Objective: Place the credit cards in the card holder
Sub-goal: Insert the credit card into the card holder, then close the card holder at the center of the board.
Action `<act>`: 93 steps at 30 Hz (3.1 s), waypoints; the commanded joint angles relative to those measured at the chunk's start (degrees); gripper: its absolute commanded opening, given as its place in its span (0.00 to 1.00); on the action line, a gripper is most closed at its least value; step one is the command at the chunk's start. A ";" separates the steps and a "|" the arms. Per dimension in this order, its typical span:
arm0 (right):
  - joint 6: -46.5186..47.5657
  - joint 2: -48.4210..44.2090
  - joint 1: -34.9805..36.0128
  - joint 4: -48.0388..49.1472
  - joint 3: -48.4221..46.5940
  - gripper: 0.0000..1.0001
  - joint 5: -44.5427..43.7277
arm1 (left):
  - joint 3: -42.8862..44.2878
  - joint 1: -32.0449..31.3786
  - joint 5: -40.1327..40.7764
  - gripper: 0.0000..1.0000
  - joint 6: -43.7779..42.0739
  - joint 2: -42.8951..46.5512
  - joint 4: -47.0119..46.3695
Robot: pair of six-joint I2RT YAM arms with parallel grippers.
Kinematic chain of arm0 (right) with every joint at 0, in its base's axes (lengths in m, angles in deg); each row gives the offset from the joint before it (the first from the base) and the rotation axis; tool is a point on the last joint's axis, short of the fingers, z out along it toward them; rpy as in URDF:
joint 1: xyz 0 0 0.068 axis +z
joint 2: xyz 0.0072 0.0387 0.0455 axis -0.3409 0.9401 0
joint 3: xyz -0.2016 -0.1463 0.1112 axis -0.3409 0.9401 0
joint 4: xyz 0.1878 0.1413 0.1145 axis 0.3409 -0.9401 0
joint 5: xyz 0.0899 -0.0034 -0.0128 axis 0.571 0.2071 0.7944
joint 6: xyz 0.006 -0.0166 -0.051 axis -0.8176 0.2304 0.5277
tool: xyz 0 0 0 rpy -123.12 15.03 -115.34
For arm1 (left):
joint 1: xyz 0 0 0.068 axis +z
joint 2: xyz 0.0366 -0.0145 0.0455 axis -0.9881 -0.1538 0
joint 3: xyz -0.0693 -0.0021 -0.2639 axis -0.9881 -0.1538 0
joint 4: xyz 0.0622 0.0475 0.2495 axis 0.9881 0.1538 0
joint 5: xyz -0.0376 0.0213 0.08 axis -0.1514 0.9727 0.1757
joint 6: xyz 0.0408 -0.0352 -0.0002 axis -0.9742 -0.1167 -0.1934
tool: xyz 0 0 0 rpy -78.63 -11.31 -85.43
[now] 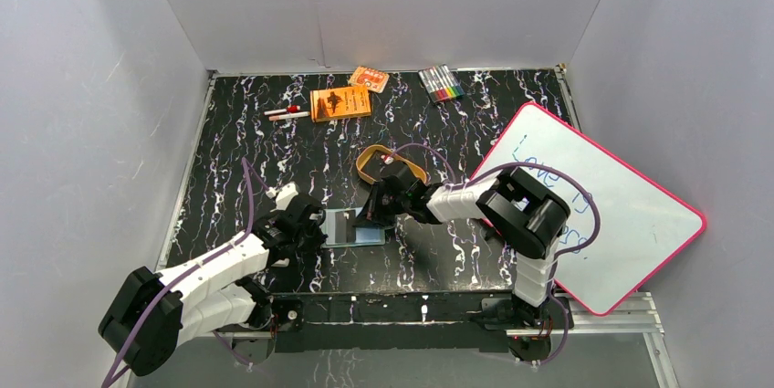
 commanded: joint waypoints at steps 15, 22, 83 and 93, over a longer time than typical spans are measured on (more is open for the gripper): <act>3.55 -1.56 1.66 -4.18 -3.11 0.28 -0.41 | -1.33 -0.19 -0.36 0.09 0.34 1.47 -0.17; 4.22 0.51 2.16 -4.09 -5.36 0.35 1.62 | -1.89 -0.19 -2.00 0.09 0.23 1.48 -1.57; 18.48 -15.80 1.12 -26.75 -0.54 0.30 -27.65 | 5.77 -0.23 6.24 0.61 2.82 15.69 13.85; 25.79 -23.51 1.08 -33.75 -0.76 0.00 -26.92 | 3.62 -0.20 1.57 0.58 0.71 13.80 8.22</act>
